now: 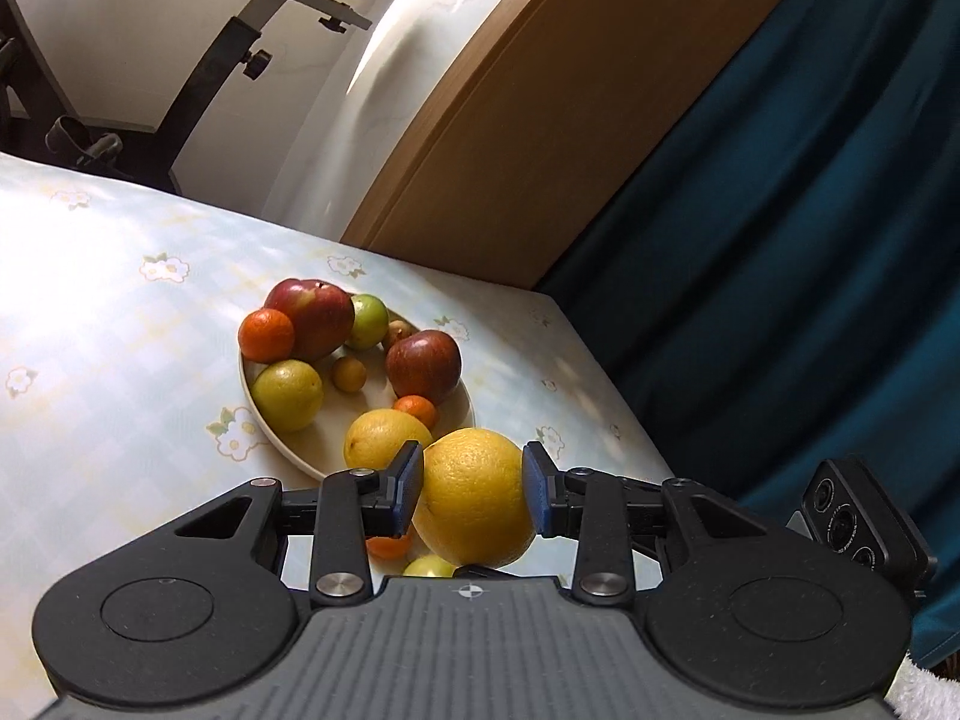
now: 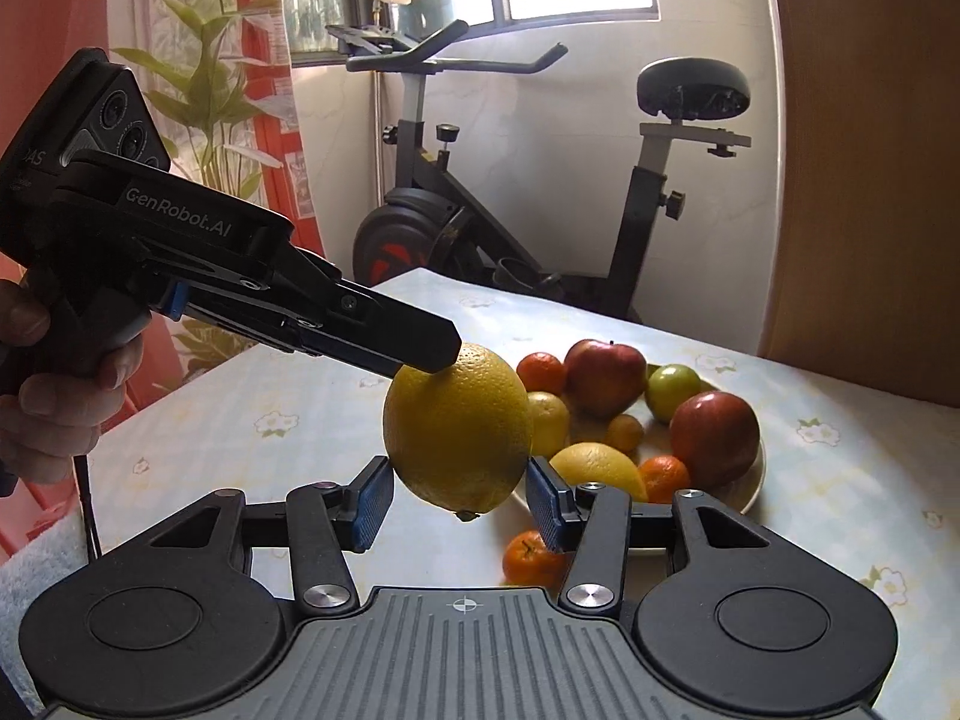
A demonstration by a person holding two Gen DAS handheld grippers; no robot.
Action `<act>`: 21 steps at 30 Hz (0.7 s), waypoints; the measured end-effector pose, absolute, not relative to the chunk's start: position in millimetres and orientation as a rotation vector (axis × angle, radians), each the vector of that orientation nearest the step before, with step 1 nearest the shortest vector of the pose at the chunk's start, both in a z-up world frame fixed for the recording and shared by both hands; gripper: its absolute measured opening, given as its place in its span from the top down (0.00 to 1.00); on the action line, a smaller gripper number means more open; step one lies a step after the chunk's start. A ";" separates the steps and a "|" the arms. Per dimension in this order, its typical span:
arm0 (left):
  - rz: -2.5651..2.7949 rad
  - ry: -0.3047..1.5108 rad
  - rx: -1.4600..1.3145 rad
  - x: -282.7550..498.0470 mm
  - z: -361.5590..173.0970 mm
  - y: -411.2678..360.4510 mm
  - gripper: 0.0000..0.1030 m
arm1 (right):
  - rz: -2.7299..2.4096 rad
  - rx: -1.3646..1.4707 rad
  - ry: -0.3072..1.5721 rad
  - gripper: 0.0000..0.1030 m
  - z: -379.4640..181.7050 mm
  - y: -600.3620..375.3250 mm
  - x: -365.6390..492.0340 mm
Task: Organize fruits
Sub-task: 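Carry the yellow lemon onto the plate with both tools and release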
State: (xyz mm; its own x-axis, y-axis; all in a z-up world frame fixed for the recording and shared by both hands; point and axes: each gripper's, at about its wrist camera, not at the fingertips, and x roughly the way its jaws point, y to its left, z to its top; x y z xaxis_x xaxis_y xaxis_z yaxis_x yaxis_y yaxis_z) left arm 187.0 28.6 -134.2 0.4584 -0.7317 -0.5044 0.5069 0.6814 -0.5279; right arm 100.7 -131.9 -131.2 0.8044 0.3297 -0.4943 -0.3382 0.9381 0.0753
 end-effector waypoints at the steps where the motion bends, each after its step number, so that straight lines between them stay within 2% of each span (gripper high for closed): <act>1: -0.782 0.762 -0.319 193.5 -127.7 25.4 0.64 | 0.352 -0.027 0.512 0.56 -123.4 -136.5 109.1; 8: -0.766 0.731 -0.278 240.0 -108.1 -0.2 0.64 | 0.342 -0.044 0.497 0.56 -107.7 -158.5 163.1; 21: -0.708 0.877 -0.287 301.6 -156.9 -12.0 0.64 | 0.368 0.007 0.639 0.56 -161.0 -180.0 226.6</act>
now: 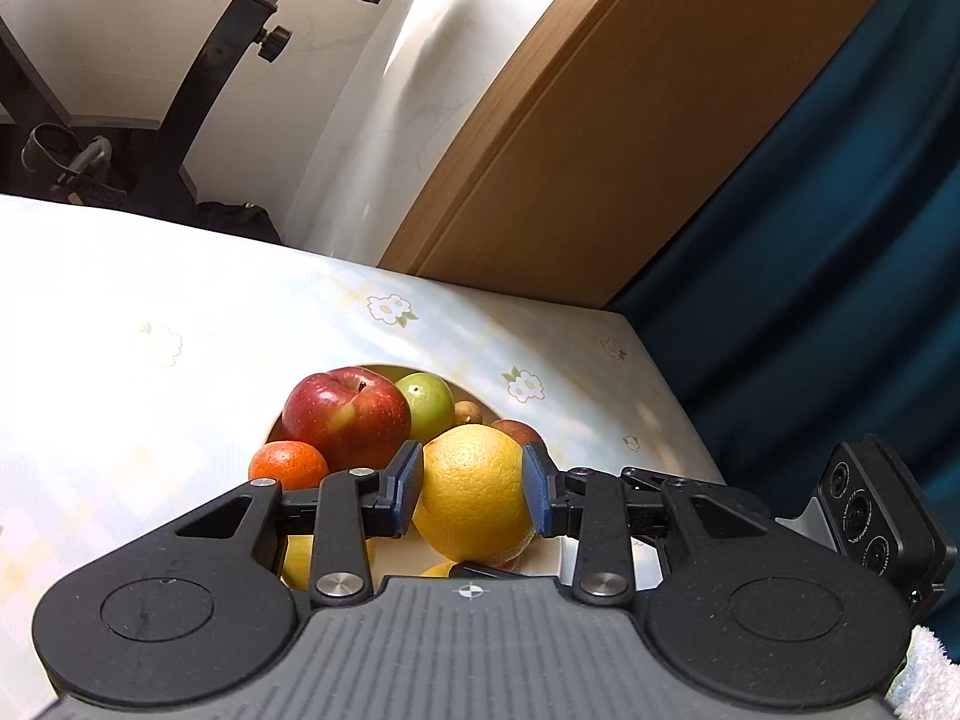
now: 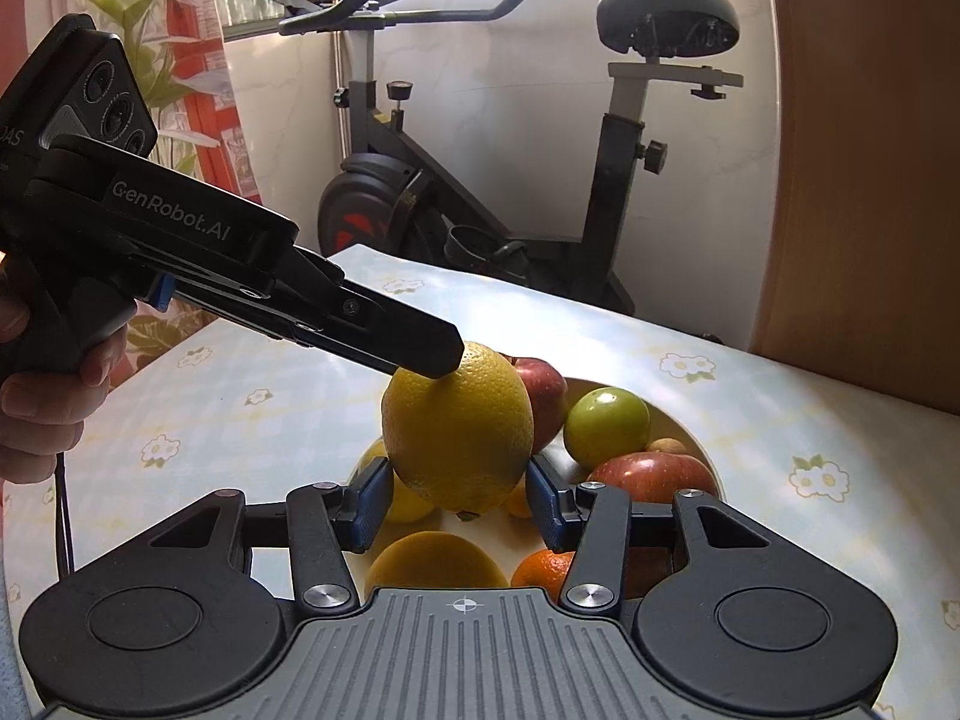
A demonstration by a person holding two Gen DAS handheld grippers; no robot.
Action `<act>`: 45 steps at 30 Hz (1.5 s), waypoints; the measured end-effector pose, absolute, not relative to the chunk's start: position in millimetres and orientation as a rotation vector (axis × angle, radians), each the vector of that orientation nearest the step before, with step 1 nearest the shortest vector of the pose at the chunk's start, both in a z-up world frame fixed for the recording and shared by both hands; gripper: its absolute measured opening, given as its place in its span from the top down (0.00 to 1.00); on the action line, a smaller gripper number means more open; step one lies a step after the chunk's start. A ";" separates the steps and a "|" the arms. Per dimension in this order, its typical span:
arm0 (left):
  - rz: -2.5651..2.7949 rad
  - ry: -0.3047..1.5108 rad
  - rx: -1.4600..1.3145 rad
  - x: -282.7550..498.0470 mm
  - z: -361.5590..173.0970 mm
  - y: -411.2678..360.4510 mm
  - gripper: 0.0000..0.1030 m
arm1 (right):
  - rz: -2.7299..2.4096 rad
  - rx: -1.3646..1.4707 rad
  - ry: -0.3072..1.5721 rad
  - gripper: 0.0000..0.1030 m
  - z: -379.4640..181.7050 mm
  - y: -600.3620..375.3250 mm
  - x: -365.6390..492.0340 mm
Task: Organize fruits
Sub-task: 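Carry the yellow lemon onto the plate with both tools and release, then withdraw both tools and clamp the green apple between them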
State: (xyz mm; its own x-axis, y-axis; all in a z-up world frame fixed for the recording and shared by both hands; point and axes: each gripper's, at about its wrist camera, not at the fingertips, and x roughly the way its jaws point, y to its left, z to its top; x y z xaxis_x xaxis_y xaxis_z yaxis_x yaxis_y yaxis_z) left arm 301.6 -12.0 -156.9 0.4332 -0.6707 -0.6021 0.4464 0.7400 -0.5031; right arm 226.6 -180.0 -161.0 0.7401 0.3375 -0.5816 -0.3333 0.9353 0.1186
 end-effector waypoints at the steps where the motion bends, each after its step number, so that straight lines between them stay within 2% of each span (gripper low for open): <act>1: -0.704 0.887 -0.287 303.6 -159.6 -11.6 0.64 | 0.368 0.009 0.646 0.56 -164.0 -180.2 228.8; 9: -0.677 0.920 -0.281 310.2 -170.2 -11.4 0.64 | 0.349 0.045 0.654 0.57 -179.7 -182.0 229.5; 13: -0.655 0.899 -0.271 305.7 -168.9 -10.2 0.64 | 0.334 0.052 0.627 0.53 -177.5 -184.6 225.6; 28: -0.530 0.775 -0.137 250.3 -159.9 4.8 0.64 | 0.258 0.131 0.525 0.54 -185.1 -191.1 154.9; 45: -0.427 0.773 -0.101 211.7 -159.9 23.5 0.64 | 0.319 0.007 0.547 0.54 -200.8 -154.2 101.3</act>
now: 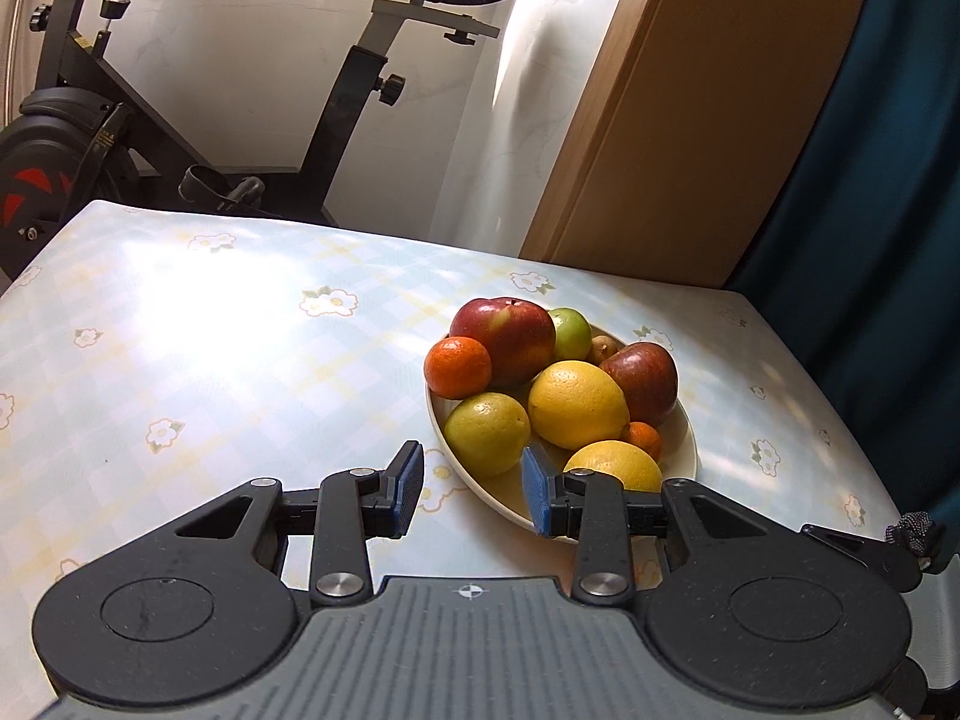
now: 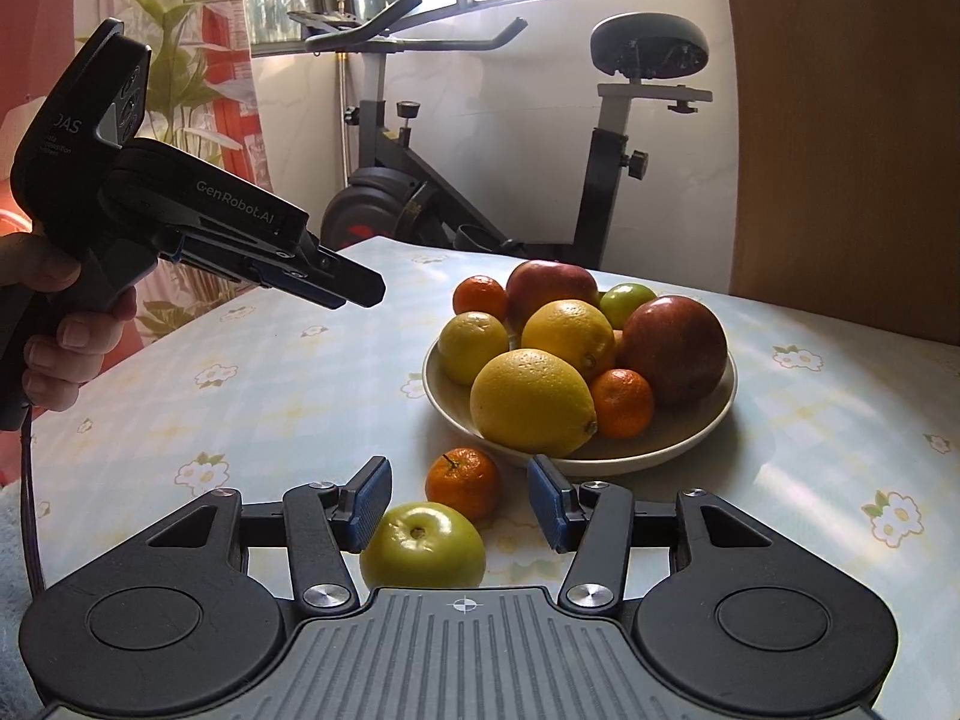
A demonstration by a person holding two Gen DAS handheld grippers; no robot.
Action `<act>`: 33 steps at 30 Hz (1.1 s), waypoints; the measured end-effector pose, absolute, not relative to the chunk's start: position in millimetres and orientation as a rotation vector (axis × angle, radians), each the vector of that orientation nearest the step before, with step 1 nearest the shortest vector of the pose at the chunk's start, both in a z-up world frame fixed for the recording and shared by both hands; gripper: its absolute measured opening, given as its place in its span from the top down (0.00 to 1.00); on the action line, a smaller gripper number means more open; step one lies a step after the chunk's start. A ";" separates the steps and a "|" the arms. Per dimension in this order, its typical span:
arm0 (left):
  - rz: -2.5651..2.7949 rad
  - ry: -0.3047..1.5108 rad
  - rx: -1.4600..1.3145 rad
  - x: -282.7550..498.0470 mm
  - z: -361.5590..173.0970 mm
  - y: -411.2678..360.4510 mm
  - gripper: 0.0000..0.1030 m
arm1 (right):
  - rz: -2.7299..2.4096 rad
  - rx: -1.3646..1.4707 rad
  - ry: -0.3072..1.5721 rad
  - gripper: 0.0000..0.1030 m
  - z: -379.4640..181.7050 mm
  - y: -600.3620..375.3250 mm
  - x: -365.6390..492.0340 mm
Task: Organize fruits
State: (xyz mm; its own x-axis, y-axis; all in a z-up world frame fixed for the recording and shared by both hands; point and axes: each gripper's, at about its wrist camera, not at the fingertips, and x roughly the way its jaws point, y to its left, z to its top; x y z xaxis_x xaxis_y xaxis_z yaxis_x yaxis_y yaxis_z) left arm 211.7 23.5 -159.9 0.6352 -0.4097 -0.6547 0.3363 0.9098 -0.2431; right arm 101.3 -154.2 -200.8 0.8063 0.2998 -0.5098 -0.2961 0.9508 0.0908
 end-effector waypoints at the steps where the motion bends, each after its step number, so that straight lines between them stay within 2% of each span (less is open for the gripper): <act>1: -0.425 0.773 -0.103 210.5 -159.8 23.9 0.64 | 0.325 0.004 0.553 0.54 -201.6 -152.9 100.2; 23: -0.424 0.784 -0.073 199.6 -160.9 21.7 0.64 | 0.362 -0.012 0.613 0.57 -216.7 -148.6 93.6; 33: -0.433 0.790 -0.061 198.0 -164.5 16.5 0.64 | 0.292 0.076 0.545 0.57 -211.6 -166.4 88.4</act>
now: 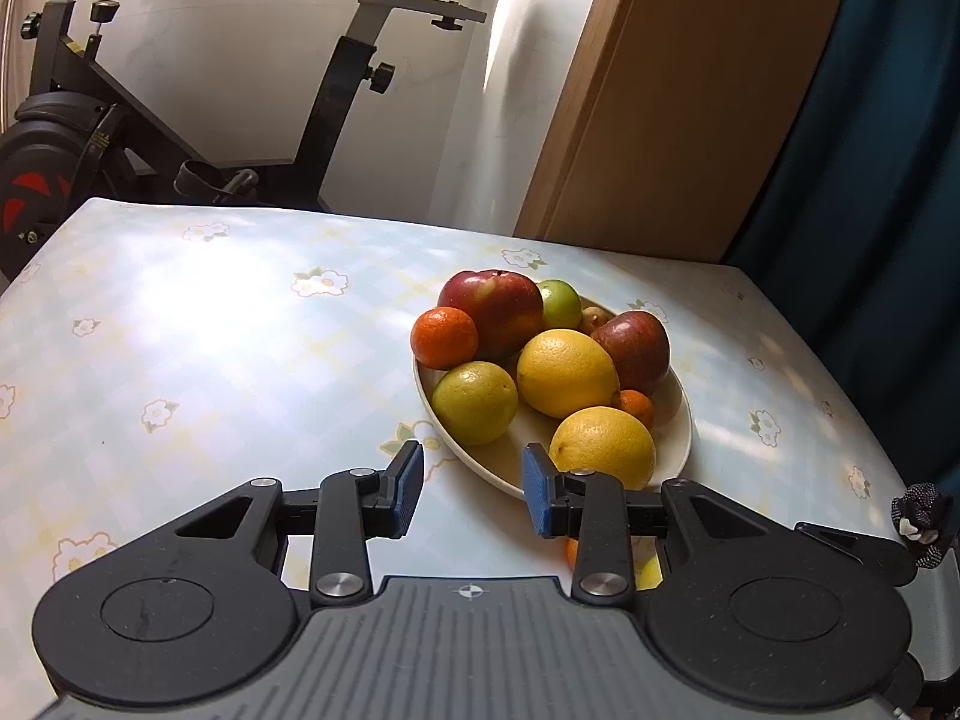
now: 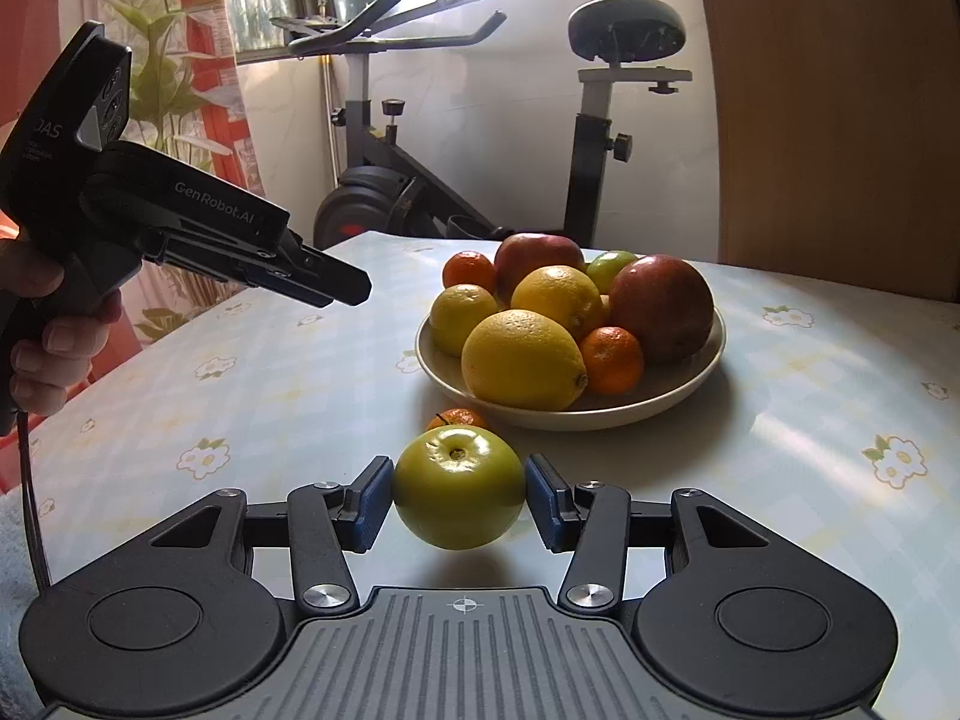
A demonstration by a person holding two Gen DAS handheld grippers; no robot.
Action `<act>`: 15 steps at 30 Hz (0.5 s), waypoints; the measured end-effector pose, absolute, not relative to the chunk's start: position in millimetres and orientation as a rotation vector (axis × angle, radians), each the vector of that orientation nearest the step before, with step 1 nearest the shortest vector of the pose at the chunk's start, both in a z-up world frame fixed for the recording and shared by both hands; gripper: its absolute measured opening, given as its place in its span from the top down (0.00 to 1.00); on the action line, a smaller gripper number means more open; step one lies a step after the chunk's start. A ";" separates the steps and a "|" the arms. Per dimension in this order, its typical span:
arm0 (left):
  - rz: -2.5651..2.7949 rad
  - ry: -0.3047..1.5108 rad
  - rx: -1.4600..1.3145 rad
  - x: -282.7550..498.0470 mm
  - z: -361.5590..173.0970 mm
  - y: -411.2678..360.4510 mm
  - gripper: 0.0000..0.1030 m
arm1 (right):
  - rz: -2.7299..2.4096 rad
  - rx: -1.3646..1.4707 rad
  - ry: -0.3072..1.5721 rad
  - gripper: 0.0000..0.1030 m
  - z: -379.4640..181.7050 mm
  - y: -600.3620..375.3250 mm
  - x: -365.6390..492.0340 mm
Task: Organize fruits
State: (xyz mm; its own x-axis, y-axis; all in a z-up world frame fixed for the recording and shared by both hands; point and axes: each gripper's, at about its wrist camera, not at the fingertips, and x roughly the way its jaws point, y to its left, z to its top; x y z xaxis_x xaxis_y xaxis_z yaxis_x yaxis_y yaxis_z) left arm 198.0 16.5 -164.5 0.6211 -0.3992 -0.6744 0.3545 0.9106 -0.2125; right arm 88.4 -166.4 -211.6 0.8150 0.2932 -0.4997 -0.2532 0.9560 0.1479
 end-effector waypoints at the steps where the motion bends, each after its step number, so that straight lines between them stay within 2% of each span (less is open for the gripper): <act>1: -0.437 0.792 -0.056 197.6 -165.3 15.1 0.64 | 0.283 0.085 0.541 0.57 -211.5 -168.7 88.2; 15: -0.517 0.847 -0.029 190.5 -188.5 -15.1 0.63 | 0.209 0.078 0.524 0.57 -209.9 -202.1 92.5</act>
State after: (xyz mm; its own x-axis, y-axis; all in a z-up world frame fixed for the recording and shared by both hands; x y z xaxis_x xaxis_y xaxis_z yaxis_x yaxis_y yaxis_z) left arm 190.5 -15.1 -188.5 0.5466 -0.4475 -0.7078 0.4248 0.8766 -0.2262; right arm 92.5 -202.1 -209.9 0.8450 0.2176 -0.4884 -0.1776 0.9758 0.1275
